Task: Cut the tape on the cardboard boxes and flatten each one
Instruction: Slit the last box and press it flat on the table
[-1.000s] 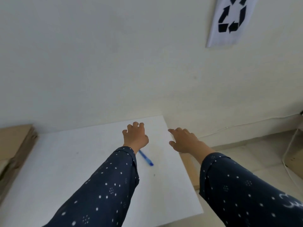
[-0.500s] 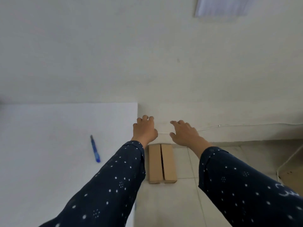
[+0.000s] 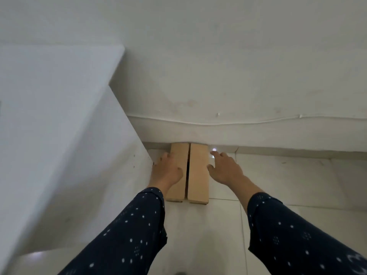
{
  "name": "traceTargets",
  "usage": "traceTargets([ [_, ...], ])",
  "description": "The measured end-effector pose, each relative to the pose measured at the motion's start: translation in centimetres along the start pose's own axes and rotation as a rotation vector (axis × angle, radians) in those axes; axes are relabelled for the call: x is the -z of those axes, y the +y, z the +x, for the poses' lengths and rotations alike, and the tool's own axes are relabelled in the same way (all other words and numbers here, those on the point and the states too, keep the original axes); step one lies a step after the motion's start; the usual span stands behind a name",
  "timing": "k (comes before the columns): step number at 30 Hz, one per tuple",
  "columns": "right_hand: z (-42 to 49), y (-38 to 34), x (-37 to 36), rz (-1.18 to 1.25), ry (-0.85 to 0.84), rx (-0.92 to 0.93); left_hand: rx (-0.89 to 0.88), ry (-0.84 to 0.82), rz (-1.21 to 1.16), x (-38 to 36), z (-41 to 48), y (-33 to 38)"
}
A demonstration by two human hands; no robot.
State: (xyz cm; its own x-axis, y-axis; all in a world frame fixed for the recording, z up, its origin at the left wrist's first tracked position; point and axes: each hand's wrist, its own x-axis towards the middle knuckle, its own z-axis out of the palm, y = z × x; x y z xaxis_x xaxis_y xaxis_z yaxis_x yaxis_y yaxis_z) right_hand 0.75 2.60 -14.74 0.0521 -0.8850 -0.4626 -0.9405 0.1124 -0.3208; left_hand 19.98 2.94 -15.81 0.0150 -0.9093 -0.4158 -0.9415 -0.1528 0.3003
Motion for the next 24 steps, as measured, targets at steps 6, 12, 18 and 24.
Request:
traceTargets([
  [6,9.9,7.9,-17.1,0.105,-0.036,-0.051,0.137,-0.041,-0.061,-17.4,8.9,-6.4],
  [12,16.6,12.0,-28.1,0.313,-0.082,-0.144,0.264,-0.012,-0.230,-27.7,15.3,-12.0],
  [18,19.6,11.7,-31.0,0.693,-0.079,-0.261,0.383,-0.037,-0.555,-30.0,17.5,-14.3],
  [24,17.9,10.0,-30.3,0.722,0.034,-0.292,0.369,0.024,-0.437,-28.5,16.1,-12.7],
])
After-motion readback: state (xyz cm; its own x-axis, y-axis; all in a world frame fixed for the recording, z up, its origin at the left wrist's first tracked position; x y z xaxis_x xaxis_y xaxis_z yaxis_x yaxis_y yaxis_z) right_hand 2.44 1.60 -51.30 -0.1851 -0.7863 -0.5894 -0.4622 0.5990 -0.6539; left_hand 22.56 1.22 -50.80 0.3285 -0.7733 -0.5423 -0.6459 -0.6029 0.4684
